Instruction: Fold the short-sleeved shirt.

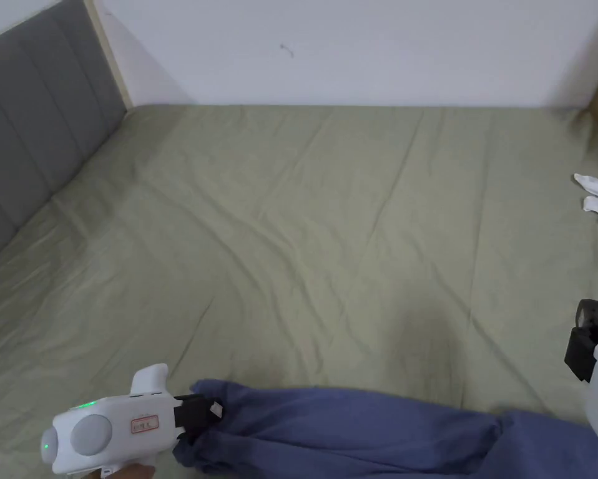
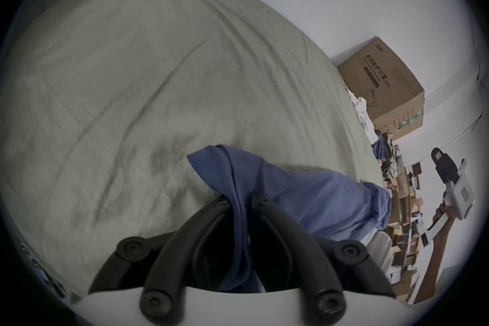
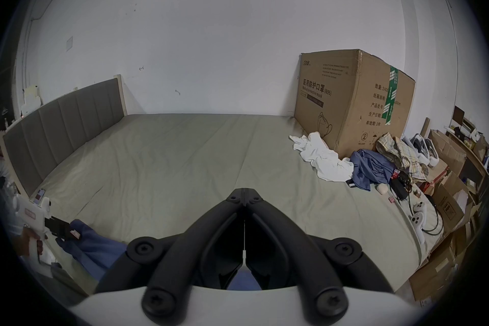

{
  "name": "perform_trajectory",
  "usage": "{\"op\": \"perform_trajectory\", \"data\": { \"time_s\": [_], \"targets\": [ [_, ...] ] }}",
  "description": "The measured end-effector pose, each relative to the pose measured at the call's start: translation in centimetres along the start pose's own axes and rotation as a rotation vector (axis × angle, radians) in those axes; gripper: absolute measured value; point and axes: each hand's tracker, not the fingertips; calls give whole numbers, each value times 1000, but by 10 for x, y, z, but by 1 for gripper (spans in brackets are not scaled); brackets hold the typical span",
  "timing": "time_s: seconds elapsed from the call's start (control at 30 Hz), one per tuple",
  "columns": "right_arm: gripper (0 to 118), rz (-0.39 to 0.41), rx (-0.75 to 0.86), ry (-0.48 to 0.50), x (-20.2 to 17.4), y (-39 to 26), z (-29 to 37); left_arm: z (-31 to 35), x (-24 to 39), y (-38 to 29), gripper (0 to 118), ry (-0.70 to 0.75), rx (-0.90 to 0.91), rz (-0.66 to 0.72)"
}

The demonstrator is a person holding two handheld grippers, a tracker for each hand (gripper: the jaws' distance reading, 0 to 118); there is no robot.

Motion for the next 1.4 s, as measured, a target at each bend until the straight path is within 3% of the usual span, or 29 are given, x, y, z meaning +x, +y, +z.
{"op": "perform_trajectory", "data": {
  "time_s": [0.2, 0.5, 0.67, 1.1, 1.4],
  "targets": [
    [2, -3, 27, 12, 5, 8, 6, 47, 2, 21, 14, 5, 71, 5],
    [2, -24, 48, 32, 15, 10, 13, 101, -20, 35, 14, 185, 105, -38],
    [2, -26, 46, 50, 19, 9, 17, 102, 7, 31, 14, 225, 100, -72],
    [2, -23, 56, 28, 49, 5, 35, 34, 151, 11, 14, 64, -51, -203],
    [2, -37, 46, -13, 68, 0, 39, -56, 202, -29, 14, 87, -196, -255]
  ]
}}
